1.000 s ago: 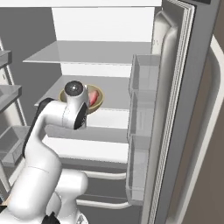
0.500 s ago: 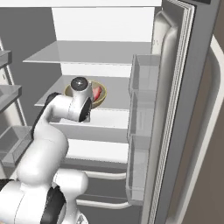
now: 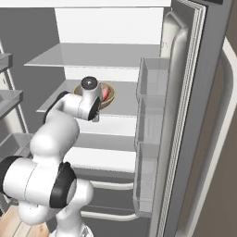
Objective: Place one of the steaks on the plate and the other in the bowl. Then place the bowl in the fridge.
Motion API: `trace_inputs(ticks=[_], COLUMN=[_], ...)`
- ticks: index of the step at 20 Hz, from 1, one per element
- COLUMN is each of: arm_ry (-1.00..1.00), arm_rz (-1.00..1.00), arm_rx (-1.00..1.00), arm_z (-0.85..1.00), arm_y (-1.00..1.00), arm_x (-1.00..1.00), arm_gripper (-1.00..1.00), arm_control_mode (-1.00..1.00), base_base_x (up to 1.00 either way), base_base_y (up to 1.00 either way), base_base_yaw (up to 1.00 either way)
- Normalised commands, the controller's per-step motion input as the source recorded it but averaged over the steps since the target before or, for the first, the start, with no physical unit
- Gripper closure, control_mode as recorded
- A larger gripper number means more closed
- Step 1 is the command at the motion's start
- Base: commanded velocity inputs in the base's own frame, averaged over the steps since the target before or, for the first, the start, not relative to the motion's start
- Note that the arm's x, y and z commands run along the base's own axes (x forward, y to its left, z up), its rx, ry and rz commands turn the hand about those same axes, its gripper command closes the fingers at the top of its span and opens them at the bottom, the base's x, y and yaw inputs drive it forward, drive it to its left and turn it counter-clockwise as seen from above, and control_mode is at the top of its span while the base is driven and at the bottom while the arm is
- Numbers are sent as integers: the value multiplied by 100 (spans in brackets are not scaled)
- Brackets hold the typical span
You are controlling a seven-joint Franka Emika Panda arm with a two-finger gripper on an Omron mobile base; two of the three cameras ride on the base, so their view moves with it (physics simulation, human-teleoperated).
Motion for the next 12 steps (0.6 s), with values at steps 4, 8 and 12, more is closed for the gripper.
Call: trace_inputs(ticks=[4,8,12], arm_ry=[0,0,0], arm_rz=[0,0,0], arm_rx=[-2,-4,-6], arm_z=[-2,-11,-30], arm_y=[1,4,6], arm_x=[56,51,41], arm_gripper=[100,100,100], arm_control_mode=[-100,-100,-100], base_base_x=[0,0,0], base_base_y=[0,0,0], base_base_yaw=[0,0,0])
